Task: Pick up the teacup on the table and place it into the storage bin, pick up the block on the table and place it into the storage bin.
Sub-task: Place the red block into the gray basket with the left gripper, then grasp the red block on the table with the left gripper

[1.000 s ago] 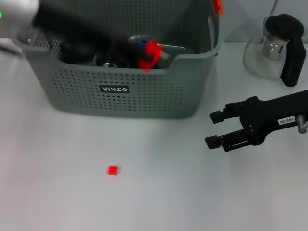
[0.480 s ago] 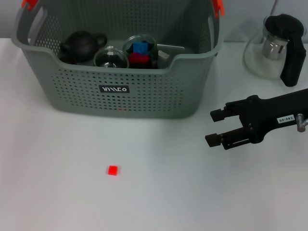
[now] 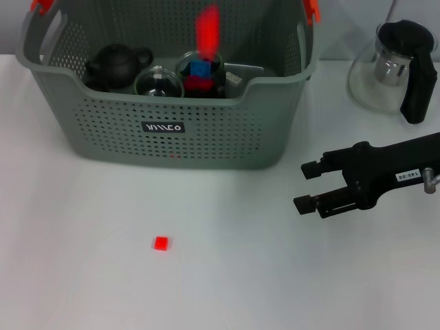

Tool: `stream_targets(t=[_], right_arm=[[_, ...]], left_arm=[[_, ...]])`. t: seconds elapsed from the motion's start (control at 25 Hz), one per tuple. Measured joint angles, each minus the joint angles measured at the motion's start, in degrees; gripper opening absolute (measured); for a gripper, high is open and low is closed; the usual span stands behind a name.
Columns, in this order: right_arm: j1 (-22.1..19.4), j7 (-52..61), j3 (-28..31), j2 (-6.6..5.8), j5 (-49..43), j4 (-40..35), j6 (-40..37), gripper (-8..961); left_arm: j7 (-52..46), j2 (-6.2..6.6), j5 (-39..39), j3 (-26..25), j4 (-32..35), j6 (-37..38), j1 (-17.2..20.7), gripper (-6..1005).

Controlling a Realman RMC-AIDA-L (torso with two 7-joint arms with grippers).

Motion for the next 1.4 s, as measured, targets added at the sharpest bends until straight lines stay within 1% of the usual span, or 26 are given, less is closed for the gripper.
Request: stream_targets(t=[0.12, 0.2, 0.28, 0.36, 0.4, 0.44, 0.56, 0.6, 0.72, 0.8, 0.88, 1.0, 1.12, 1.24, 1.32, 1.36, 1.4], right_arm=[[0.0, 0.0, 0.0, 0.05, 0.0, 0.0, 0.0, 833], [0.0, 0.0, 0.0, 0.05, 0.0, 0.2, 0.0, 832], [0.0, 0.0, 0.1, 0.00, 0.0, 0.5, 0.0, 832], [0.0, 0.0, 0.1, 0.00, 0.0, 0.6, 0.0, 832], [0.0, 0.0, 0.1, 0.00, 0.0, 0.6, 0.0, 833], [0.0, 0.0, 0.1, 0.00, 0.0, 0.6, 0.0, 833], [-0.1, 0.0, 0.1, 0.07, 0.0, 0.7, 0.2, 833], [-0.1, 0.0, 0.1, 0.06, 0.0, 0.7, 0.3, 833], [-0.2, 0.0, 0.1, 0.05, 0.0, 1.1, 0.6, 834], [-0.1, 0.0, 0.0, 0.05, 0.0, 1.2, 0.8, 834], [-0.1, 0.0, -0.2, 0.11, 0.0, 1.3, 1.2, 834], [-0.1, -0.1, -0.4, 0.38, 0.0, 1.3, 1.7, 834], [0.0, -0.1, -0.4, 0.60, 0.0, 1.4, 1.8, 833], [0.1, 0.0, -0.4, 0.80, 0.0, 1.4, 1.8, 833], [0.1, 0.2, -0.3, 1.04, 0.0, 1.4, 1.9, 832], [0.1, 0.2, -0.3, 1.19, 0.0, 1.4, 1.9, 832], [0.1, 0.3, -0.3, 1.28, 0.0, 1.4, 1.9, 832]], left_arm=[[-0.1, -0.20, 0.1, 1.1, 0.8, -0.4, 0.1, 430], [-0.5, -0.35, 0.1, 1.2, 2.7, 0.1, 0.4, 519], [-1.1, -0.61, -0.4, 1.0, 6.3, 1.9, 1.4, 601], [-1.5, -1.06, -1.8, 0.2, 11.8, 6.2, 3.2, 684], [-1.3, -1.42, -3.0, -0.1, 15.1, 10.0, 4.4, 725], [-0.9, -1.63, -3.9, -0.3, 17.0, 13.0, 5.4, 772], [1.6, -2.82, -6.3, -0.4, 23.0, 25.7, 8.9, 912], [2.7, -3.57, -6.7, -0.3, 25.4, 30.9, 10.4, 915], [5.4, -5.86, -5.5, 1.3, 32.9, 41.4, 14.7, 923], [7.4, -7.02, -3.4, 3.8, 37.6, 43.5, 17.9, 929], [10.3, -8.15, -0.7, 6.2, 41.2, 43.9, 20.8, 934], [16.7, -10.33, 6.9, 10.7, 44.4, 44.1, 24.2, 939], [20.0, -11.41, 14.8, 15.7, 43.6, 43.8, 25.0, 938], [21.6, -11.61, 21.1, 19.7, 39.2, 42.7, 23.7, 937], [22.2, -11.60, 23.7, 21.3, 35.9, 41.3, 22.6, 936], [23.3, -11.57, 26.3, 23.4, 32.5, 39.2, 21.5, 936], [23.3, -11.57, 26.3, 23.4, 32.5, 39.2, 21.5, 936]])
